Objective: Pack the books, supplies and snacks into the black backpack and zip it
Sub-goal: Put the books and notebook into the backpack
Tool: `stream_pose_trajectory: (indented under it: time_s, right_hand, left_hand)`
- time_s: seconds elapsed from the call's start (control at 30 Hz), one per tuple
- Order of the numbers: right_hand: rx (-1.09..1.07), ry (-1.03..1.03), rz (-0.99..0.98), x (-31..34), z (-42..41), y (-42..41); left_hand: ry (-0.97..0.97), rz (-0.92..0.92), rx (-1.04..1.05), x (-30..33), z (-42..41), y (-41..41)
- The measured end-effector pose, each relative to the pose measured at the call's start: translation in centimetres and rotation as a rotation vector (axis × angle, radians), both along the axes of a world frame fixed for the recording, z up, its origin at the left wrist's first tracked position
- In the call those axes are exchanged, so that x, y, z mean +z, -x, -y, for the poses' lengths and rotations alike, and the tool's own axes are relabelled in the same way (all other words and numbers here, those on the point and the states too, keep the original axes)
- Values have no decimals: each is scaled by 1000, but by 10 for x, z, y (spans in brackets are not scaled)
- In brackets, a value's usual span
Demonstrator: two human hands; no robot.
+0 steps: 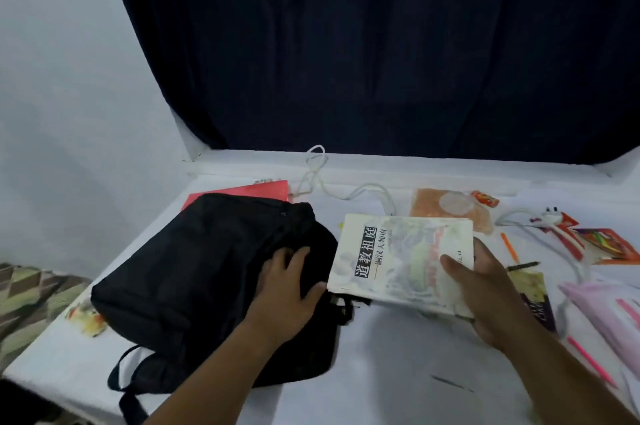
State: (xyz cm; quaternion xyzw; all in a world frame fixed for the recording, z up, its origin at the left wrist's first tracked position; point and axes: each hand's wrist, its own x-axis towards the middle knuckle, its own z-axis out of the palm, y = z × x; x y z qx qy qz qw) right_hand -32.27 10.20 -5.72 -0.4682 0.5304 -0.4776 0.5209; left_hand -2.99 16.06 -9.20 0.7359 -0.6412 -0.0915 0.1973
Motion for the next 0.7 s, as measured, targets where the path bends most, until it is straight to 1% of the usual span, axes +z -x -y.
stream_pose_trajectory:
  time_s: [0.03, 0.1, 0.13, 0.17, 0.23, 0.3, 0.4, 0.53, 0.6, 0.7]
  right_hand:
    - [-6, 0, 5, -1, 1, -5]
    - [-9, 6, 9, -2, 0, -16]
    - [-9, 6, 13, -3, 0, -22]
    - [-8, 4, 20, -3, -1, -29]
    - [-3, 3, 36, -4, -3, -42]
    - [9, 4, 55, -3, -5, -57]
    - [19, -1, 65, -3, -9, -77]
    - [23, 0, 57, -2, -13, -102]
    - [36, -14, 41, -1, -14, -114]
    - [77, -31, 11, 2, -11, -134]
  left_hand:
    - [48, 110, 0, 4, 1, -7]
    - [142, 266, 42, 13, 7, -24]
    - [137, 322, 70, 21, 10, -35]
    - [66, 361, 87, 29, 12, -47]
    - [-139, 388, 108, 38, 15, -76]
    - [-288, 339, 133, 42, 15, -104]
    - [-339, 248, 139, 39, 12, -127]
    - [-238, 82, 74, 51, 14, -137]
    - [-196, -50, 64, 62, 15, -144]
    - [-104, -279, 120, 83, 15, -159]
